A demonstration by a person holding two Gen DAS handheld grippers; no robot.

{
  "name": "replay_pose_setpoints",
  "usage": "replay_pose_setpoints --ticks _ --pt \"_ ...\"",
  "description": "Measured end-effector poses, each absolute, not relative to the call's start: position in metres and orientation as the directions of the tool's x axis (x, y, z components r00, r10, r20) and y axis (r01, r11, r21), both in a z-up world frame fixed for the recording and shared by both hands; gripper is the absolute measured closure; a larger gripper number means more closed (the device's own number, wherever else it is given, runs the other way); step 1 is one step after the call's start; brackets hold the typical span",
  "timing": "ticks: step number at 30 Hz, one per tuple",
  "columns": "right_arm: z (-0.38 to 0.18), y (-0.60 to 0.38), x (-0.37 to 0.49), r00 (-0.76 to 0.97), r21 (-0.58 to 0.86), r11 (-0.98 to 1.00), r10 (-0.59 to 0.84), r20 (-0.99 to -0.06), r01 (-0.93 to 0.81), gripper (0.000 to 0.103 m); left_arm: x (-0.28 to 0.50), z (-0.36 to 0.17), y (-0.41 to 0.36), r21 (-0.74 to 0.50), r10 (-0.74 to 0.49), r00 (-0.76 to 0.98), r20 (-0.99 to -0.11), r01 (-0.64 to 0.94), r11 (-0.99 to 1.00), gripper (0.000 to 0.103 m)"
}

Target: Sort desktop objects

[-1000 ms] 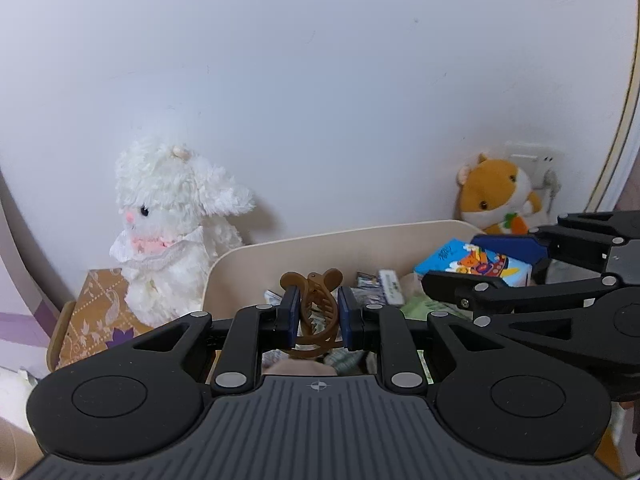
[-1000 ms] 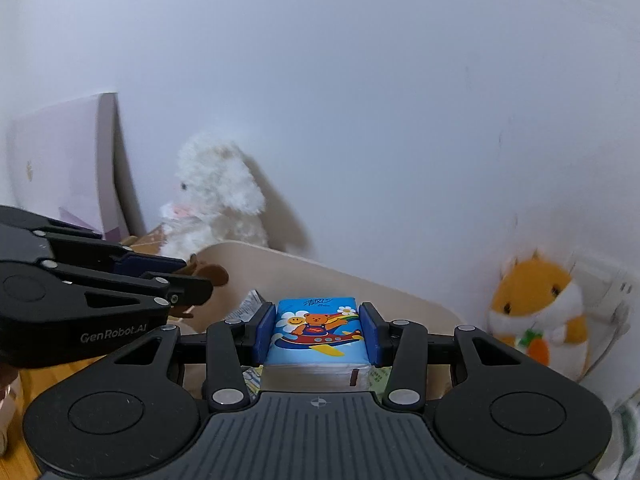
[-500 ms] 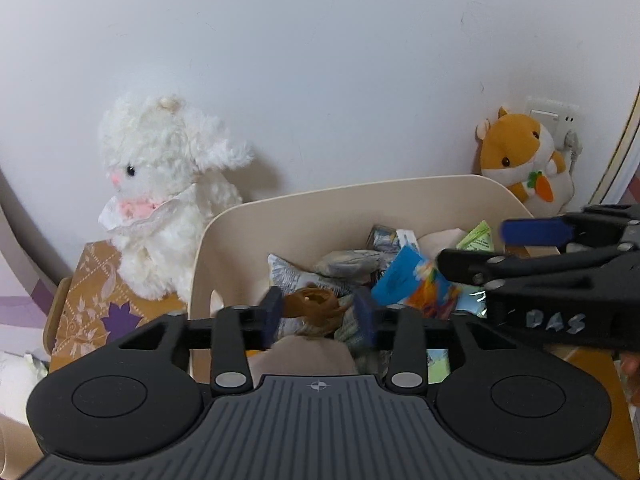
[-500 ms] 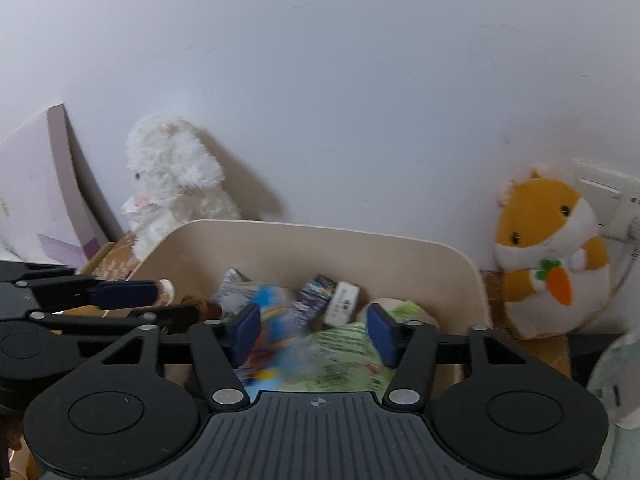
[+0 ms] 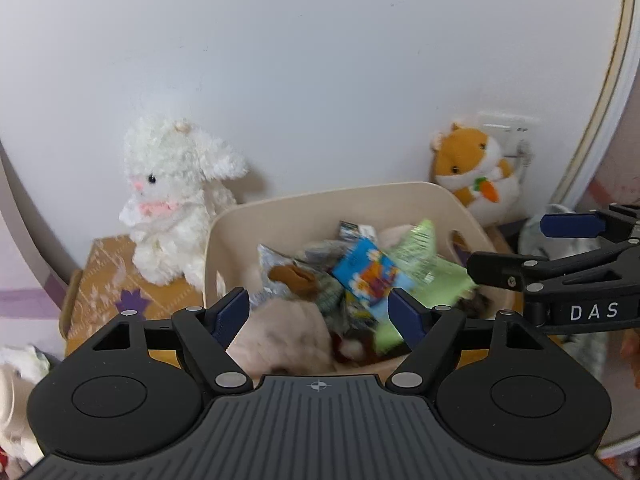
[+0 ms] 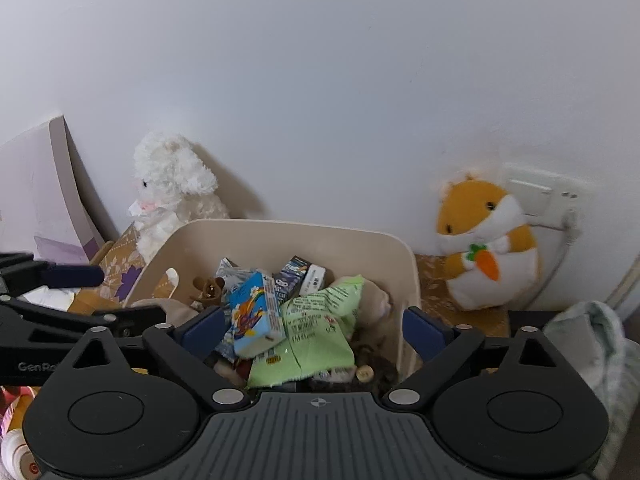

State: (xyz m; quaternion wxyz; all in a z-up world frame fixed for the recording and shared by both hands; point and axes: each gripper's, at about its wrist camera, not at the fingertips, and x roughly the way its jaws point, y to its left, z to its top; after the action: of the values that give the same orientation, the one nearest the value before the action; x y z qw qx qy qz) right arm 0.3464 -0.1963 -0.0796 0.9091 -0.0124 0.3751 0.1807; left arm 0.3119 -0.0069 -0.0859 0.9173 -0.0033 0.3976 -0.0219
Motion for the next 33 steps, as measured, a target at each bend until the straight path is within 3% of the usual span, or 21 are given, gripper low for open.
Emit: replay_pose_setpoints --ticks 13,33 --pt "-0.036 -0.203 0.254 0.645 0.072 0.937 0.29 -0.707 -0.342 0.0 0.232 -0.043 0.001 -0.022 -0.009 0.68 -0.733 -0.011 1.0 0.025" --pt "-0.018 -0.234 0.16 0.59 0.186 0.94 0.326 -0.738 -0.287 0.0 0.123 -0.009 0.001 -0.029 -0.045 0.656 -0.753 0.036 0.999 0.025"
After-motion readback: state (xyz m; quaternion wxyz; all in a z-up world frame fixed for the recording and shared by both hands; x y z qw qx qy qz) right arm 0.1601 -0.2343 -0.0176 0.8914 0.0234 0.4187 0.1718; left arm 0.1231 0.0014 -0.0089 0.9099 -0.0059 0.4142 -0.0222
